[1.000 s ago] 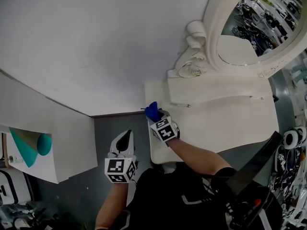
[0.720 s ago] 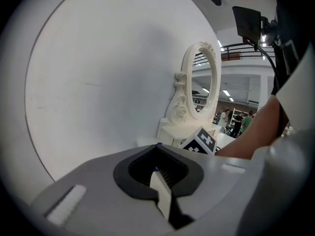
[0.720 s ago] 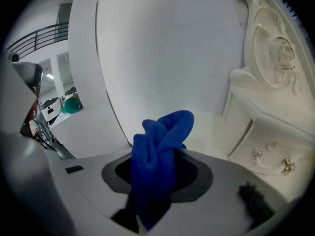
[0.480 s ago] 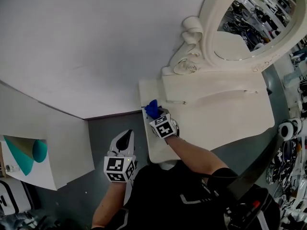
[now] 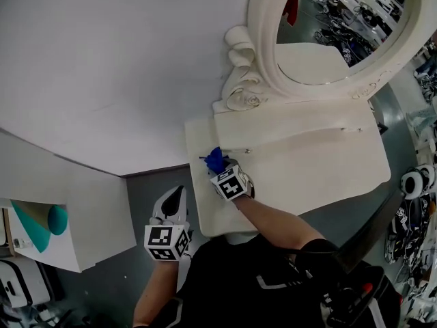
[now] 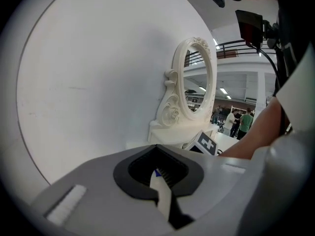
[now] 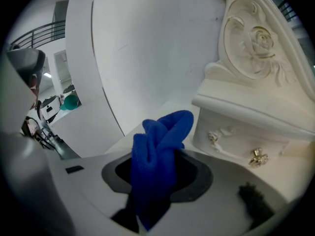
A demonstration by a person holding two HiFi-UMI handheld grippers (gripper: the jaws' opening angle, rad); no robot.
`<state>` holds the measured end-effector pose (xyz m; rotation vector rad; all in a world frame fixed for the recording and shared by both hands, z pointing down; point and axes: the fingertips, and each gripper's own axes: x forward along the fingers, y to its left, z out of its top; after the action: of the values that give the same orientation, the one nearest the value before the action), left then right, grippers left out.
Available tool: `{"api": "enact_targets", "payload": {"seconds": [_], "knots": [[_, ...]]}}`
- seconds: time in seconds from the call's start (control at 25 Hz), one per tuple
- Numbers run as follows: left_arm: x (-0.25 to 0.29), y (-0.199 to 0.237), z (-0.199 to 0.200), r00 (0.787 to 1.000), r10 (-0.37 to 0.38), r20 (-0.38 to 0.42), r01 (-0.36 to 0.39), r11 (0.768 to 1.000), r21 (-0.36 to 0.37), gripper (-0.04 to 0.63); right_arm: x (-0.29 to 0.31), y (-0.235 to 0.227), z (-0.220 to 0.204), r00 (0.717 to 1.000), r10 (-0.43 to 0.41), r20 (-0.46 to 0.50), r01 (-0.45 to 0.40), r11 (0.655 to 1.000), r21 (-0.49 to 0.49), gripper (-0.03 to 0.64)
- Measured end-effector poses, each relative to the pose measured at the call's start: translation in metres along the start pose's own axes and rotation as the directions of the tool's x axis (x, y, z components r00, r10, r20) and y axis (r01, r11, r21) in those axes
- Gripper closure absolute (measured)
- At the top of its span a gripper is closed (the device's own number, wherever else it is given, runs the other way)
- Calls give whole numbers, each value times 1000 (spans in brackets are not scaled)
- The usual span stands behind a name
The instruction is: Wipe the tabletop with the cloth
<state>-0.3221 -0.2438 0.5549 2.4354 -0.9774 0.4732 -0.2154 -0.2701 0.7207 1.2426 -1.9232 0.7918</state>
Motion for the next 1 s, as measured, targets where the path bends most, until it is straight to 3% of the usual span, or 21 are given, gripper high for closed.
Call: {"api": "enact_targets", "payload": {"seconds": [0.2,0.64,1.0], "knots": [[1,-12,4,1000,26,4,-26,1000,-2,588,-11,-15,-11,1000,3,-6,-3,1000,-4,459],[22,-61,10,1000,-2,7,2,1000,24,588,-46,-75,-40,998,-54,-15,55,998,44,459],[43,-102,15,1000,-10,7,10,999,33,588,-69,-109,-60,999,-48,-20,49,998,31,459]]}}
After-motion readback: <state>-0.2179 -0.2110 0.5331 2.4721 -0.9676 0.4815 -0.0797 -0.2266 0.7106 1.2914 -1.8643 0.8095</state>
